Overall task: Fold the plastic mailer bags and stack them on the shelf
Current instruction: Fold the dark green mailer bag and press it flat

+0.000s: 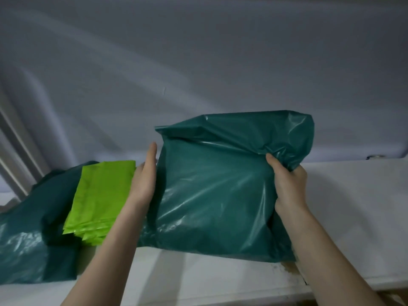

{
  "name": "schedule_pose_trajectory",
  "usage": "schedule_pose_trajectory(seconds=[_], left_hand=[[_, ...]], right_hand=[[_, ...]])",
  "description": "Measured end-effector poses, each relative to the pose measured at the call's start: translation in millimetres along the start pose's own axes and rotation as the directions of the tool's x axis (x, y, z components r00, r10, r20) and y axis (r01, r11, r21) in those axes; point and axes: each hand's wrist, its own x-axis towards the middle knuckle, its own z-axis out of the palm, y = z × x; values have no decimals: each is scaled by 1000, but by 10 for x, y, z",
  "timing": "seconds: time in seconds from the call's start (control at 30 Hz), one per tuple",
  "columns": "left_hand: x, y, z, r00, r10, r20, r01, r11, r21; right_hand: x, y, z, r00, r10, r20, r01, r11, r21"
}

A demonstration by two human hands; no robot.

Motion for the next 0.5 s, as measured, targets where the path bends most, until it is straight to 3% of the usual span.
schedule_pose_trajectory(seconds=[0.07,0.27,0.5], left_hand=[[-20,15,7,995,56,83,-51,997,-57],[-95,98,46,950,312,24,-304,937,-170],[-139,129,132,898,424,-120,-440,880,-182]], right_hand=[[-8,2,-21,999,-23,44,24,1000,-18],[26,-18,-114,994,-49,94,54,997,-51],[-26,-37,-145,972,-139,191,174,967,-185]])
